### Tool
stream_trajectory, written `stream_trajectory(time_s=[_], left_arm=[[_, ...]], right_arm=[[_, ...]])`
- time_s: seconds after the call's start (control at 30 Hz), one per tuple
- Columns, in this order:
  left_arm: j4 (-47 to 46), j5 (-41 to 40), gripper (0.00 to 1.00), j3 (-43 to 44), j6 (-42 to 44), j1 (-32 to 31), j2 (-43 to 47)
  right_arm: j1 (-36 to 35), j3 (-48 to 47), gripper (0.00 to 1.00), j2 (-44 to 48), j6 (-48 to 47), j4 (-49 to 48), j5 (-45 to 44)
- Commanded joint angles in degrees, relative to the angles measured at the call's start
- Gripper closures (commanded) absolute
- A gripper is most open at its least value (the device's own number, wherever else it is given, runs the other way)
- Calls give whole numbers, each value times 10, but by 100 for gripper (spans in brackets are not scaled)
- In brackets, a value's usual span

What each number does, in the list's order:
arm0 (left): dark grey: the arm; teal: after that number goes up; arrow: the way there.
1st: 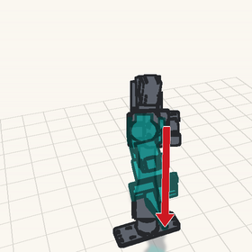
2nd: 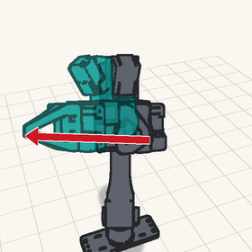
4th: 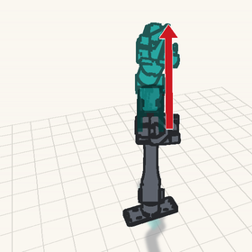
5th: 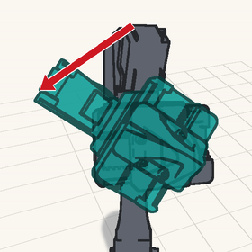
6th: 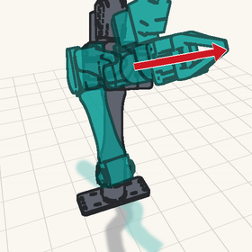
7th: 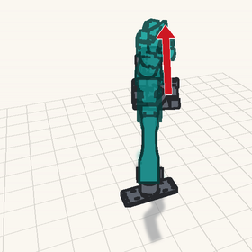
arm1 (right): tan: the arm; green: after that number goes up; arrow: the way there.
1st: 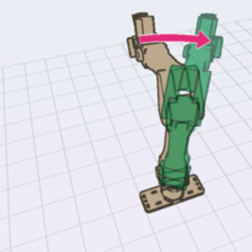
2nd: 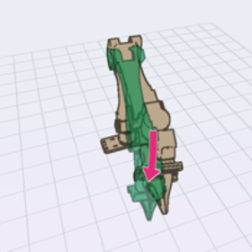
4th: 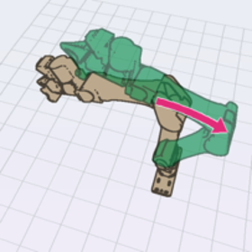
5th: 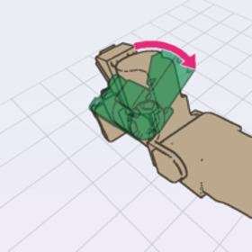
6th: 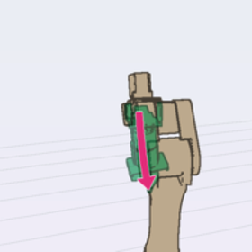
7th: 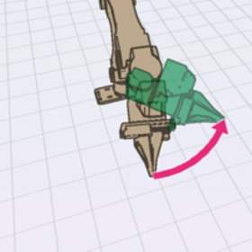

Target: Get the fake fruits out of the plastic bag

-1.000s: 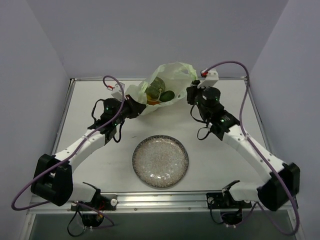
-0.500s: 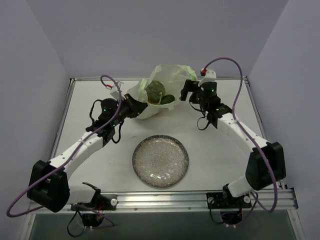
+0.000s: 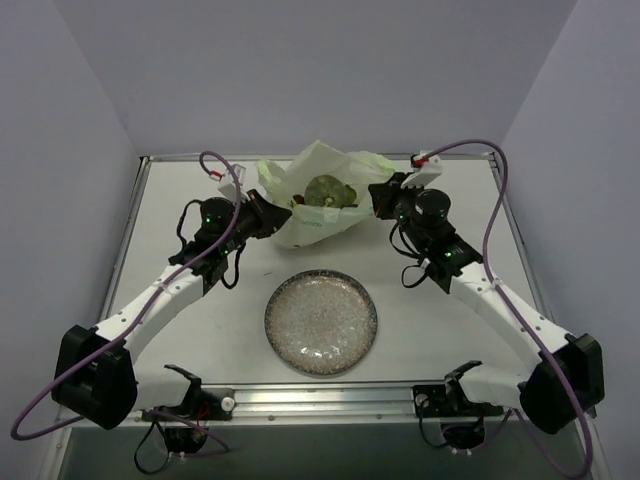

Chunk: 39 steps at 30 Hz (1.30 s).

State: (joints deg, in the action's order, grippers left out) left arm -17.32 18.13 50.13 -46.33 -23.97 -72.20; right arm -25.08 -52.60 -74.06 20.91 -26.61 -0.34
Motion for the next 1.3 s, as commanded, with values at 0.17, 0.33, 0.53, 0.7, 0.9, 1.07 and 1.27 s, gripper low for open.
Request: stream_trajectory(time_s=[0.17, 0.33, 0.53, 0.7, 0.9, 1.07, 1.27], left_arm=[[63, -69, 98, 60, 45, 7, 28], [35, -68, 98, 23, 39, 9, -23], [18, -42, 98, 58, 32, 3, -29], [78, -50, 98, 179, 61, 5, -14], [152, -74, 98, 273, 94, 13, -2], [163, -75, 98, 246, 81, 29, -3], [117, -85, 98, 113, 33, 47, 10]], right_arm=[[-21, 1, 100, 71, -3, 76, -68], [6, 88, 100, 9, 19, 3, -57], [28, 49, 100, -14, 12, -11, -26], [27, -109, 100, -40, -11, 52, -19], [26, -252, 100, -82, -29, 112, -8], [28, -247, 100, -96, -31, 127, -16], [28, -110, 100, -121, -10, 70, -11]])
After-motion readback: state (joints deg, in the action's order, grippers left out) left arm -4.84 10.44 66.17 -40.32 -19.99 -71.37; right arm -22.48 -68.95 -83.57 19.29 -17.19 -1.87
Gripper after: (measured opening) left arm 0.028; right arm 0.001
